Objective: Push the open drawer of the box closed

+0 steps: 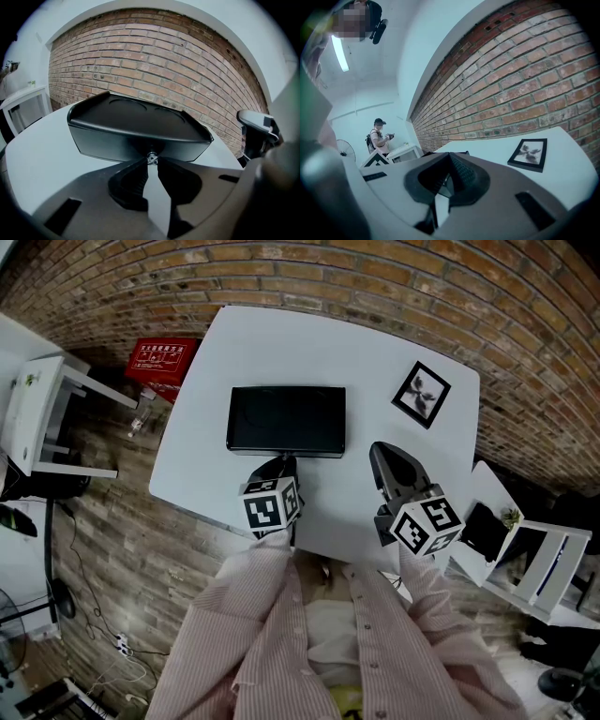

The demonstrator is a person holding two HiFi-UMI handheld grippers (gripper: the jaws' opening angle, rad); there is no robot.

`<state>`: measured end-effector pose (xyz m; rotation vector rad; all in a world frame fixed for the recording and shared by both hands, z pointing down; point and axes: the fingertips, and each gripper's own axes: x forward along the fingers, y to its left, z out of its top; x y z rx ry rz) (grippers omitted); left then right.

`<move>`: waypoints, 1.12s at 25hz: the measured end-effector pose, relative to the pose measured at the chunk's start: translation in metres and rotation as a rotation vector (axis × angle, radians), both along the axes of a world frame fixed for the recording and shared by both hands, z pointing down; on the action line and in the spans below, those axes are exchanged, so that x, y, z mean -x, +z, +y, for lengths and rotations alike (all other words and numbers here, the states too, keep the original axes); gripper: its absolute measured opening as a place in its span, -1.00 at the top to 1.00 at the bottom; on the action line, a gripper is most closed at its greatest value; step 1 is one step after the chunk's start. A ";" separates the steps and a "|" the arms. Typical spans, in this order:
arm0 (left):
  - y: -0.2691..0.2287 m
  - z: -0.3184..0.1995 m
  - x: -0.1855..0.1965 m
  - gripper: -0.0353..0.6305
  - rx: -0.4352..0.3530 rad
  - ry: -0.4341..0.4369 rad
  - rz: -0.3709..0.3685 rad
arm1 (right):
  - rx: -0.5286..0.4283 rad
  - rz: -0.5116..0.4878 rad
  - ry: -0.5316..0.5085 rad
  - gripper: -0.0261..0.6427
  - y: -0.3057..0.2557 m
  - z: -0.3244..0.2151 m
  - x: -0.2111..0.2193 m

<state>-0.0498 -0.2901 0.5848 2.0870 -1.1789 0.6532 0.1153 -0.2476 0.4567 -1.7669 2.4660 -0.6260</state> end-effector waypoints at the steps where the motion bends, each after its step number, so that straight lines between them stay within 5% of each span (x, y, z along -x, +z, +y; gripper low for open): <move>1: 0.000 0.000 0.000 0.71 -0.003 0.002 -0.002 | 0.000 0.000 0.000 0.92 0.001 0.000 0.000; 14: -0.013 -0.001 0.003 0.54 -0.163 -0.025 -0.031 | -0.003 0.000 -0.013 0.92 0.000 -0.001 0.002; 28: -0.075 0.008 0.015 0.88 -0.397 0.013 -0.005 | -0.031 0.016 -0.042 0.92 -0.008 -0.004 0.007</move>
